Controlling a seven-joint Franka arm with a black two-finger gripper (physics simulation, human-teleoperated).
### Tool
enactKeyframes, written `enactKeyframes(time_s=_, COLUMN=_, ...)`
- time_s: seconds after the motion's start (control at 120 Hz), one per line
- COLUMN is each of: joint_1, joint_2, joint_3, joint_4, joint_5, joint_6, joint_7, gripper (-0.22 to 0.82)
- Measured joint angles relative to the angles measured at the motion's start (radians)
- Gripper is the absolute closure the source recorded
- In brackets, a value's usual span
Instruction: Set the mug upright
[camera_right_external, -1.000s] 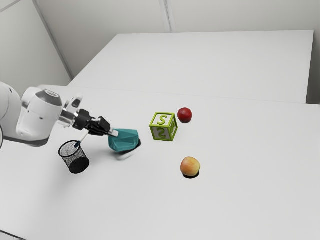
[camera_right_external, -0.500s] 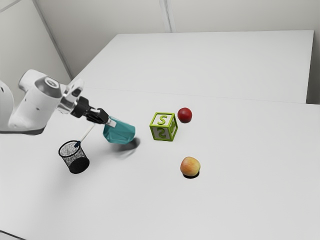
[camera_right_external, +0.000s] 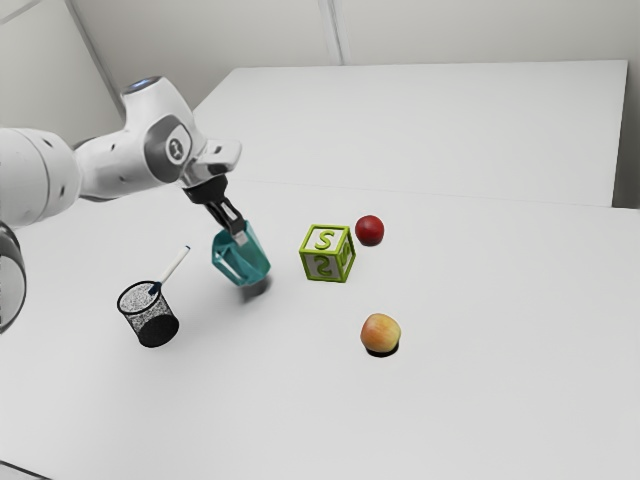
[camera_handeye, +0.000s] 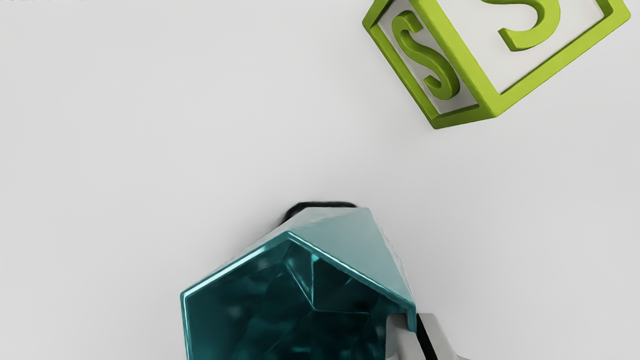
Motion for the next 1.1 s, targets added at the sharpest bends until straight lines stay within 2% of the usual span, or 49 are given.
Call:
enactKeyframes(time_s=0.383, joint_1=-0.021, joint_2=0.053, joint_3=-0.003, joint_4=0.011, joint_5=0.11, joint_6=0.0, joint_7=-0.105, gripper=0.78)
enactKeyframes(time_s=0.808, joint_1=-0.021, joint_2=0.05, joint_3=-0.003, joint_4=0.011, joint_5=0.107, joint_6=0.005, joint_7=-0.164, gripper=0.22)
enactKeyframes(time_s=0.942, joint_1=-0.024, joint_2=0.033, joint_3=-0.003, joint_4=0.011, joint_5=0.105, joint_6=0.003, joint_7=-0.175, gripper=0.12)
enactKeyframes(time_s=1.1, joint_1=-0.03, joint_2=-0.006, joint_3=-0.003, joint_4=0.027, joint_5=0.103, joint_6=-0.008, joint_7=-0.186, gripper=0.06)
